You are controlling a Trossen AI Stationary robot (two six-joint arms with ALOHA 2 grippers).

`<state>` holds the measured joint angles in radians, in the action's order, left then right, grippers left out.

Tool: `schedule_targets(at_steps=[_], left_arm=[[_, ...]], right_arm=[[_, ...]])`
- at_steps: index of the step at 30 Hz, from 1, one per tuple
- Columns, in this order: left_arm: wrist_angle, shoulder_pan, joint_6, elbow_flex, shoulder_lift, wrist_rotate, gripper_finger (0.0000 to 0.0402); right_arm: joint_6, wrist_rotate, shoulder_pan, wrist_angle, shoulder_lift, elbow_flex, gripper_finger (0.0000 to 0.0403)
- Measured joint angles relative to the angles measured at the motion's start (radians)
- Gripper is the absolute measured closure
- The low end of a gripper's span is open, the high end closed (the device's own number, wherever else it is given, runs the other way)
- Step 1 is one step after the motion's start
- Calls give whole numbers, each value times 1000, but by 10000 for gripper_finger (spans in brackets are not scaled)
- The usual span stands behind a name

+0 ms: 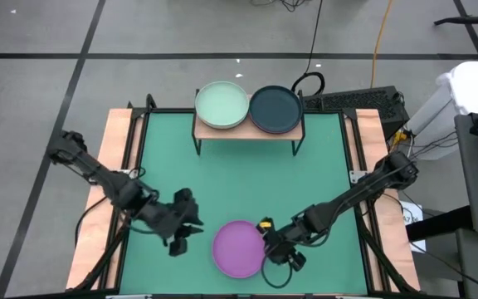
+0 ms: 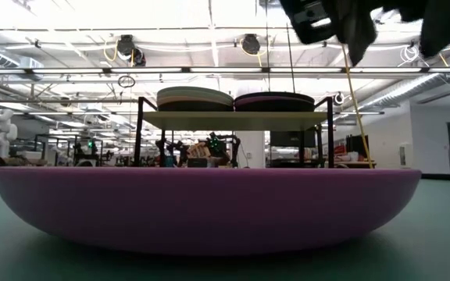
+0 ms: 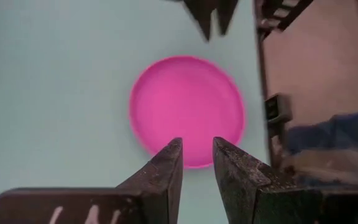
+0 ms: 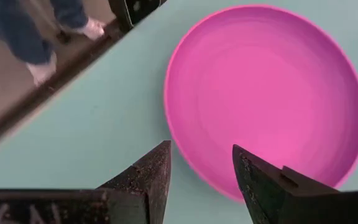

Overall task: Place and stack plates onto a shelf
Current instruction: Stack the purple plate on top of the dark blue plate on the shelf

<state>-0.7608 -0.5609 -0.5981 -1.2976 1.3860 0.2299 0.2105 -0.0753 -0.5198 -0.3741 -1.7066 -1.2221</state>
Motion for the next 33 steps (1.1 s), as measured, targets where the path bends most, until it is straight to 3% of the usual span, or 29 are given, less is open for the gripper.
schedule_targets(at_steps=[6, 13, 26, 33], left_arm=[[23, -113, -200, 142, -102, 118, 307], [15, -193, -347, 230, -113, 142, 307], [81, -209, -445, 280, -111, 157, 307], [85, -209, -488, 280, -111, 157, 307]], right_arm=[[172, 2, 0, 19, -59, 0, 248], [297, 1, 1, 18, -121, 0, 248], [528, 3, 8, 19, -180, 2, 250], [599, 73, 11, 19, -186, 2, 290]])
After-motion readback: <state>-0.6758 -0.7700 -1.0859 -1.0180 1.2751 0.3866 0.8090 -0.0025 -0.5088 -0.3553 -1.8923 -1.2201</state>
